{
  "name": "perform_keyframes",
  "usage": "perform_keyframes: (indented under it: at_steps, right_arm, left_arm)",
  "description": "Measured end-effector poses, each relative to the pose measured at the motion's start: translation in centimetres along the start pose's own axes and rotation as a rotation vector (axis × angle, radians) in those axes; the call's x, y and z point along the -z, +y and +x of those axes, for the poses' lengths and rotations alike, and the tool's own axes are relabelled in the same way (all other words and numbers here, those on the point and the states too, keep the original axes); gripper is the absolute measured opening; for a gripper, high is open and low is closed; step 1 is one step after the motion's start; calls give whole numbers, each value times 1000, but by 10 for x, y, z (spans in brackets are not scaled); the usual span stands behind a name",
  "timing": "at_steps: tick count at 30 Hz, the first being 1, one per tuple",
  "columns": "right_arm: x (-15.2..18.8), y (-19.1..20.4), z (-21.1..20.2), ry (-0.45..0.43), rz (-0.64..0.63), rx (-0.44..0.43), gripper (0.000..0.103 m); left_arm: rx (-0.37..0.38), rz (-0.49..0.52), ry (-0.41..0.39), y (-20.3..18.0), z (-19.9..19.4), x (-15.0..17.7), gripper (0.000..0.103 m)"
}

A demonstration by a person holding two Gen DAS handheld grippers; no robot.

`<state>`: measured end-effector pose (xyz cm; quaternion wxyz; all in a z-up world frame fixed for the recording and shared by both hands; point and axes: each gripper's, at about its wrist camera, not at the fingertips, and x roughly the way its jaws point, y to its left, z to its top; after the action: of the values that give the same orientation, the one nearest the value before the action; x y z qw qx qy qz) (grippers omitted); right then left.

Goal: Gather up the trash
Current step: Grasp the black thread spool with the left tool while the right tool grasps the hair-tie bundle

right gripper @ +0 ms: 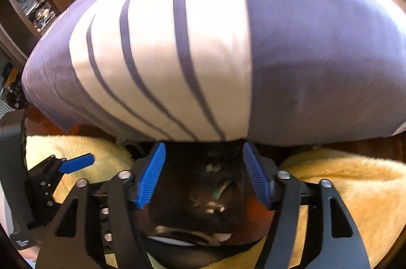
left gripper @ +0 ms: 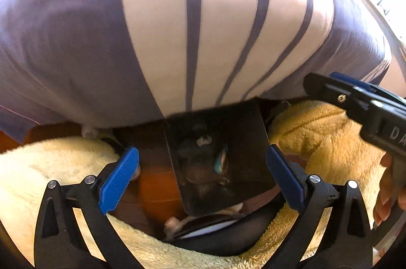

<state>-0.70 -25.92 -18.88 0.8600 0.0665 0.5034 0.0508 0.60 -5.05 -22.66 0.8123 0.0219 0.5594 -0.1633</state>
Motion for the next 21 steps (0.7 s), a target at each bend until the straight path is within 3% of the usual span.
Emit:
perform_keyframes:
  at_steps: [10,15,21]
  right_arm:
    - [-62,-9,-48,-220,-25,57,71]
    - [-99,-15,-36,-250,-32,55,71]
    - [-135,7,-11,-232,-85,26,70]
  left_arm:
    - [-81,3,-214,18,-68,-52,95]
    - [-130,-18,-270,35,-78,-91,95]
    - [-183,-66,-279,64,-69,-130,94]
